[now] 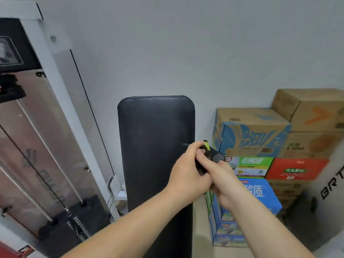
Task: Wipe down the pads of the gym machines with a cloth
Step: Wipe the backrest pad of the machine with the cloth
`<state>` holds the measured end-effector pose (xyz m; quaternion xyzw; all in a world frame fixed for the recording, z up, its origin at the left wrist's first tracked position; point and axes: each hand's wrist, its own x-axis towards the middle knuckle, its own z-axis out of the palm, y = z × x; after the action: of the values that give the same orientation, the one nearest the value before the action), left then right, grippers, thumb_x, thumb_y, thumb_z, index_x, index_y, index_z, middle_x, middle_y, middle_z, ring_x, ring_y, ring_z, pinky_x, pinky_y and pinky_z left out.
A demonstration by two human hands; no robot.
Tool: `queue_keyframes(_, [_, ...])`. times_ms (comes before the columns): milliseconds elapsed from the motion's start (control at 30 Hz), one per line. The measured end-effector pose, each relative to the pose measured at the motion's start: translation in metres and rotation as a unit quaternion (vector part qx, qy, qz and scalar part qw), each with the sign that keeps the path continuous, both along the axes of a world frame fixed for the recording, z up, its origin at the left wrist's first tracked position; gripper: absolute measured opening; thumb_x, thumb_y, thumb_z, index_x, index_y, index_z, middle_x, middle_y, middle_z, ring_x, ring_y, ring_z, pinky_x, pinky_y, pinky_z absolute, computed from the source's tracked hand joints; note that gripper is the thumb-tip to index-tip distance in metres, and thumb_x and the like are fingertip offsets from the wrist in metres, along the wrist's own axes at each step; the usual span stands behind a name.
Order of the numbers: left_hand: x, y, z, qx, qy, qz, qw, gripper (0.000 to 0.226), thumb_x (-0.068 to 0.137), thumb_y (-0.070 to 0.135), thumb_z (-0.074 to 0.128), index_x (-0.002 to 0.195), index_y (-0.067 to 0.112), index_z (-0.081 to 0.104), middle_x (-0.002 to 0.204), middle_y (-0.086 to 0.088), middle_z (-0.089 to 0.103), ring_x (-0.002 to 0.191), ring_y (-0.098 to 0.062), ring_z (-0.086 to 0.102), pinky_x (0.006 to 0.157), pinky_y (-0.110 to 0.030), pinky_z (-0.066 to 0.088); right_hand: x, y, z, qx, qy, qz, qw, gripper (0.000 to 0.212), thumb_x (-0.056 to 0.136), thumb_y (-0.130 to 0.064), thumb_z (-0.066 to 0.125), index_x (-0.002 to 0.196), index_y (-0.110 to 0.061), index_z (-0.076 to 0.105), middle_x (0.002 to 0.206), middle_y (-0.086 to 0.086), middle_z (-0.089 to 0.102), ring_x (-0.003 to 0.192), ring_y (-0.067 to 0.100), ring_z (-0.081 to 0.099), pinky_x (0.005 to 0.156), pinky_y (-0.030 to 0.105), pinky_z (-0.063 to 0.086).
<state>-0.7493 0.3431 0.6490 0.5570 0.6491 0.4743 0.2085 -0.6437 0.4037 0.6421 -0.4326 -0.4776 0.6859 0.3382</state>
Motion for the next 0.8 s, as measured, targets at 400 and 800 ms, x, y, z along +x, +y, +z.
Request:
queue_keyframes(400, [-0.099,0.078,0.022,-0.084,0.563,0.144,0.809,0.089,0.099,0.053,0.056,0.163,0.014,0.008,0.169,-0.021,-0.017,0.157,-0.038,-0.008,0.126,-0.053,0.019,-0.032,0.100,0.053,0.124,0.065,-0.131,0.981,0.040,0.077,-0.023,0.088,0.110,-0.018,0.065,0.106,0.004,0.076,0.097,0.021,0.074,0.089,0.041,0.061])
queue_keyframes(800, [-0.115,0.091,-0.009,-0.071,0.598,0.171,0.780,0.091,0.104,0.051,0.045,0.161,0.014,-0.015,0.164,-0.023,-0.029,0.154,-0.041,-0.022,0.126,-0.057,0.011,-0.058,0.137,-0.031,0.069,-0.174,-0.015,0.982,0.019,0.105,-0.026,0.047,0.114,-0.016,0.060,0.113,0.014,0.066,0.091,0.022,0.060,0.078,0.035,0.047])
